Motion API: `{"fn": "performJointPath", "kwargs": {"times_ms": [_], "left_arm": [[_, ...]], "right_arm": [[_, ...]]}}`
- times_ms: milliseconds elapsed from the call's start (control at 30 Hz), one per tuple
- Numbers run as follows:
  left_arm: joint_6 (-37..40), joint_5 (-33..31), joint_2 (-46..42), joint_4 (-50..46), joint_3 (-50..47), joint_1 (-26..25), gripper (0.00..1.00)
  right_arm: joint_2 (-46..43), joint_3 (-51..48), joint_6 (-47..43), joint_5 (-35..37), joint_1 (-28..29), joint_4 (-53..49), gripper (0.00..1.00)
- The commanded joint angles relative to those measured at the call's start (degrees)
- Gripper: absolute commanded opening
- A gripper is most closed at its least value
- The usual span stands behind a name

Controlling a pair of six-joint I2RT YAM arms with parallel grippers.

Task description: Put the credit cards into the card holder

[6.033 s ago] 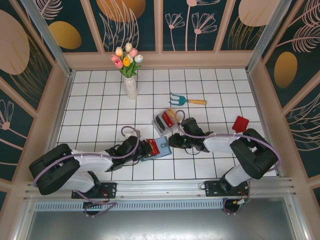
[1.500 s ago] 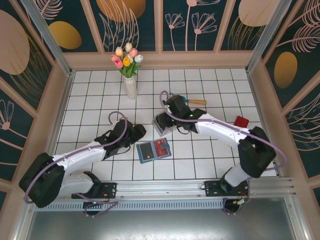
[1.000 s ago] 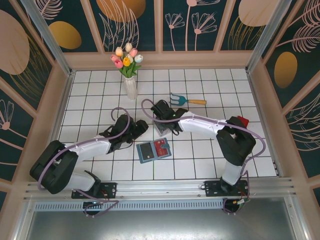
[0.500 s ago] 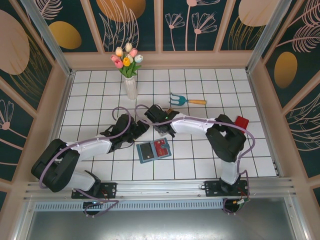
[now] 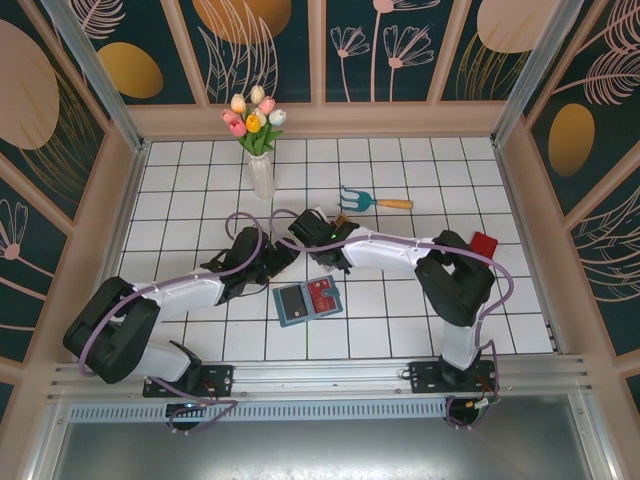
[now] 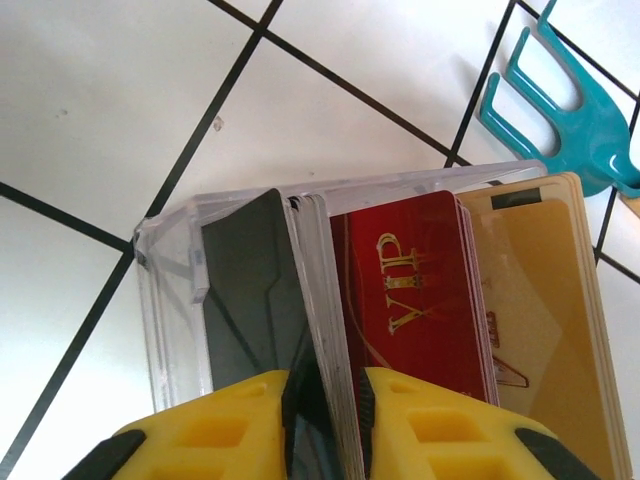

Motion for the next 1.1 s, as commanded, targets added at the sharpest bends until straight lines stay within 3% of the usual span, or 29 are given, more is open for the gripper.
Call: {"fn": "performJointPath", "kwargs": {"times_ms": [0, 67, 467, 667, 867, 1067], "left_arm": [[1.2, 0.8, 0.9, 0.7, 1.5, 0.4, 0.81], [1.3, 1.0, 1.0, 0.6, 1.5, 0.4, 0.81], [1.2, 1.0, 0.9, 0.2, 1.5, 0.4, 0.80], [1.3, 1.1, -0.4, 0.6, 1.4, 0.4, 0.80], [2.2, 1.9, -5.8, 3.5, 0.3, 0.5, 0.78], [2.1, 8.2, -10.0, 14.4, -0.7, 0.5, 0.77]], "right_arm": [[-2.9, 0.2, -0.4, 1.6, -0.5, -1.5, 0.21], [-3.2, 0.2, -0.3, 0.9, -0.6, -1.7, 0.16], [-5.2, 0.1, -0.2, -1.0, -0.8, -2.2, 0.10], [-9.0, 0.8, 1.8, -7.0, -1.4, -3.6, 0.02], [-19.7, -4.0, 9.0, -26.1, -6.0, 2.2, 0.00], [-31.4, -15.8, 21.4, -52.0, -16.9, 19.2, 0.00]]}}
